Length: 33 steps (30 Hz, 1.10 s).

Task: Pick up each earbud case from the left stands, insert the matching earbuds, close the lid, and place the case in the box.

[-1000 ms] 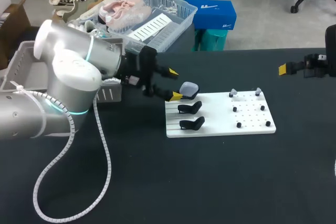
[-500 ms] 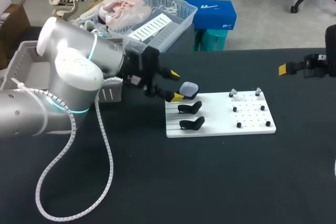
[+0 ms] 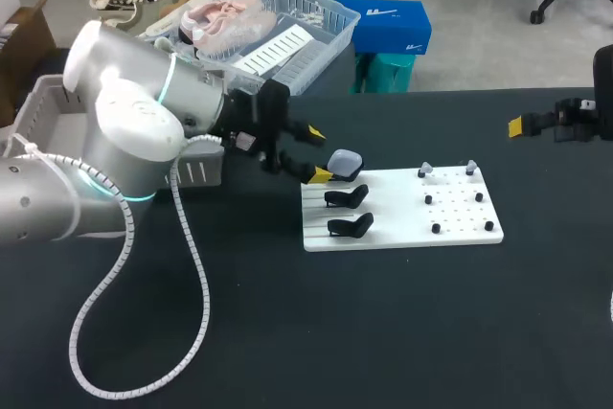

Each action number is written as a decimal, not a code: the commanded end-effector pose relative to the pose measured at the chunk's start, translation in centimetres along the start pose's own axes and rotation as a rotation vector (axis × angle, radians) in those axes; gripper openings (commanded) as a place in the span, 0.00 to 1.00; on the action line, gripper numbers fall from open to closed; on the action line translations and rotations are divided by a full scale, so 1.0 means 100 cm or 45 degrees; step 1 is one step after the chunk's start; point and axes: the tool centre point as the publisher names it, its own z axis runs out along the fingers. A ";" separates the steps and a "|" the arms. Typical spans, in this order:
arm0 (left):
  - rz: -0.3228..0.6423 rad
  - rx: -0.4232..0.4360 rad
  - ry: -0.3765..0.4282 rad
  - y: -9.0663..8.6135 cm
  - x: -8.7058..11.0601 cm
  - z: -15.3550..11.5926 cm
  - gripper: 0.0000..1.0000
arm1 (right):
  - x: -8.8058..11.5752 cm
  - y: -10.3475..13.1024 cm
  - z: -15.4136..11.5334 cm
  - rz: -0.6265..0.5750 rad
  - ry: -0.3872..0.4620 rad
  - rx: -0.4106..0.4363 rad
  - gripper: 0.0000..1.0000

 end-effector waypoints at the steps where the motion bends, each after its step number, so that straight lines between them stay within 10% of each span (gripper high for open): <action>1: 0.000 0.002 0.003 0.001 0.000 0.000 1.00 | 0.000 0.000 0.000 -0.001 0.000 0.000 1.00; 33: -0.008 -0.045 -0.015 0.004 0.008 0.024 1.00 | 0.000 0.000 0.000 -0.001 0.000 0.000 1.00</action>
